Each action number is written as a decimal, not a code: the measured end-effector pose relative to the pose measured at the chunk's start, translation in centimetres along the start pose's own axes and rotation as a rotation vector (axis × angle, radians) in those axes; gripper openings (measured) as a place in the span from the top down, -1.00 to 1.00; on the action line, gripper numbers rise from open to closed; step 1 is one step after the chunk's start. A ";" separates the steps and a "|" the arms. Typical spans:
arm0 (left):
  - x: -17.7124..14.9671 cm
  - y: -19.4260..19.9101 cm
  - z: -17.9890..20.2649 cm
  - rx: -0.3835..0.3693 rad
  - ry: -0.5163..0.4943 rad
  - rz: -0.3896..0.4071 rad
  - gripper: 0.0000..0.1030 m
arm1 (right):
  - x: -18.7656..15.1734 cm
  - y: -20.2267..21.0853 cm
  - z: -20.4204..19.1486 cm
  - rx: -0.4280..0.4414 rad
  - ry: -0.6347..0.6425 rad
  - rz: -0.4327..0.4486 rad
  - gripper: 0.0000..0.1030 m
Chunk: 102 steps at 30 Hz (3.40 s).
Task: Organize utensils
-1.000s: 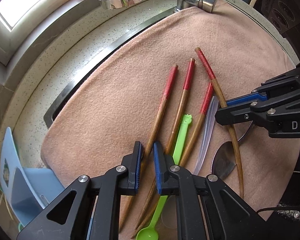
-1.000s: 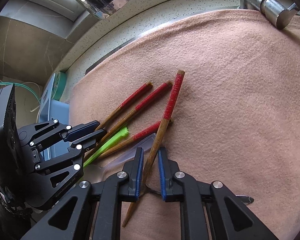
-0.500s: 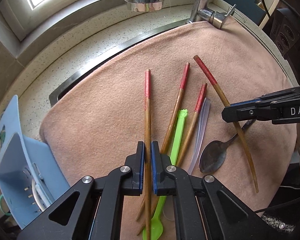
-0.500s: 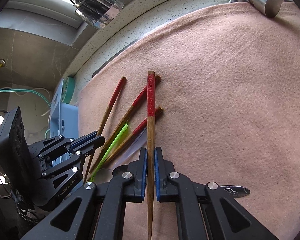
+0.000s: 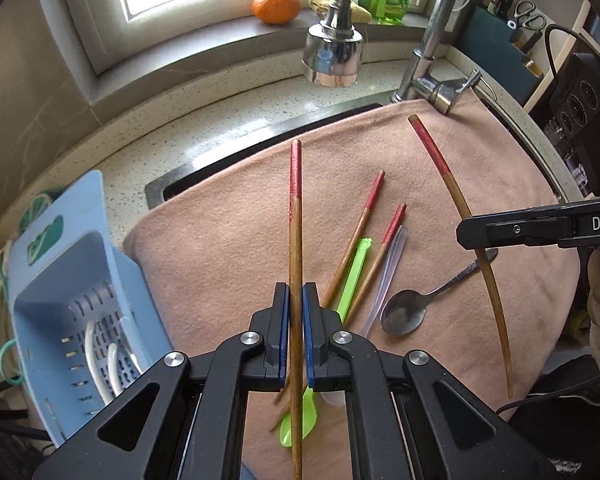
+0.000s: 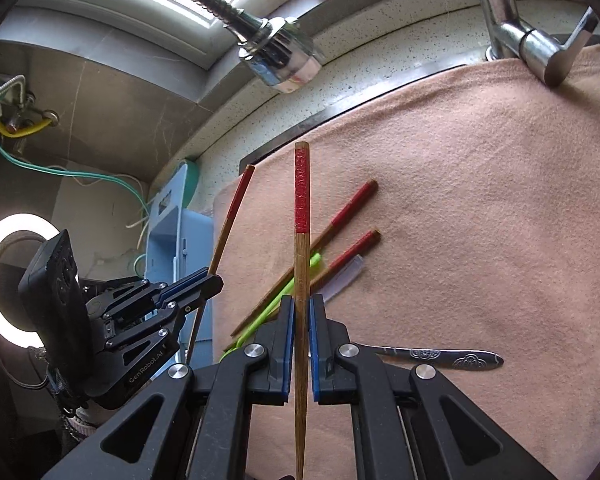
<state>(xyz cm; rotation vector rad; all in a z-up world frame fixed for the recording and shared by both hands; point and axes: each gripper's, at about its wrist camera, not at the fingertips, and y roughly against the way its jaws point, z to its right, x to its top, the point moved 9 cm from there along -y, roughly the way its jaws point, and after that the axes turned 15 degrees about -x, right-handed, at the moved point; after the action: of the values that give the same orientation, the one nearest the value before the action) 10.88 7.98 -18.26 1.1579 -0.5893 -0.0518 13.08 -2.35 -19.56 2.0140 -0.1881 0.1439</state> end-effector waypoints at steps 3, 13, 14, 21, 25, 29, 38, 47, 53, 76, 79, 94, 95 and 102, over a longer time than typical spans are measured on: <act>-0.7 1.8 -0.9 0.015 0.043 0.042 0.90 | 0.3 0.6 -2.0 0.024 0.037 0.010 0.87; -4.6 6.3 -5.1 0.095 0.195 0.137 0.90 | 0.5 -0.4 -10.8 0.080 0.195 0.001 0.87; -5.0 6.6 -5.6 0.098 0.213 0.144 0.90 | 0.5 -0.8 -12.0 0.084 0.208 -0.005 0.87; -7.7 8.3 -8.3 0.133 0.313 0.182 0.90 | -0.1 -3.5 -18.1 0.095 0.295 -0.029 0.87; -8.5 8.7 -9.4 0.145 0.341 0.191 0.90 | -0.9 -5.2 -20.3 0.090 0.335 -0.042 0.87; -9.1 8.8 -10.7 0.145 0.383 0.202 0.90 | -1.6 -7.3 -21.8 0.080 0.347 -0.075 0.87; -10.2 8.9 -12.9 0.152 0.441 0.199 0.79 | -2.7 -8.8 -23.5 0.064 0.400 -0.096 0.81; -10.4 9.8 -13.1 0.177 0.444 0.217 0.64 | -2.1 -7.7 -22.6 0.055 0.410 -0.070 0.80; -9.6 9.9 -11.9 0.162 0.410 0.221 0.64 | -1.5 -6.0 -20.2 0.047 0.398 -0.042 0.73; -3.8 2.9 0.4 -0.055 0.164 0.126 0.64 | -0.4 2.0 -1.9 -0.087 0.193 0.064 0.64; -3.3 1.2 2.3 -0.100 0.119 0.089 0.62 | -1.7 1.7 0.9 -0.096 0.140 0.025 0.64; -1.6 -5.4 6.5 -0.162 -0.029 -0.092 0.20 | -6.2 -0.7 7.3 -0.101 -0.047 -0.066 0.64; -1.6 -5.6 6.6 -0.163 -0.031 -0.100 0.20 | -6.1 -0.7 7.6 -0.102 -0.059 -0.062 0.63; -2.1 -6.5 6.8 -0.173 -0.020 -0.123 0.20 | -5.8 -1.0 9.2 -0.107 -0.090 -0.059 0.62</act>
<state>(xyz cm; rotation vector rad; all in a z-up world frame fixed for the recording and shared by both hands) 7.65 0.23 -22.93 1.0256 -0.5205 -0.2163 7.75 -9.82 -25.53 1.9181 -0.1889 0.0051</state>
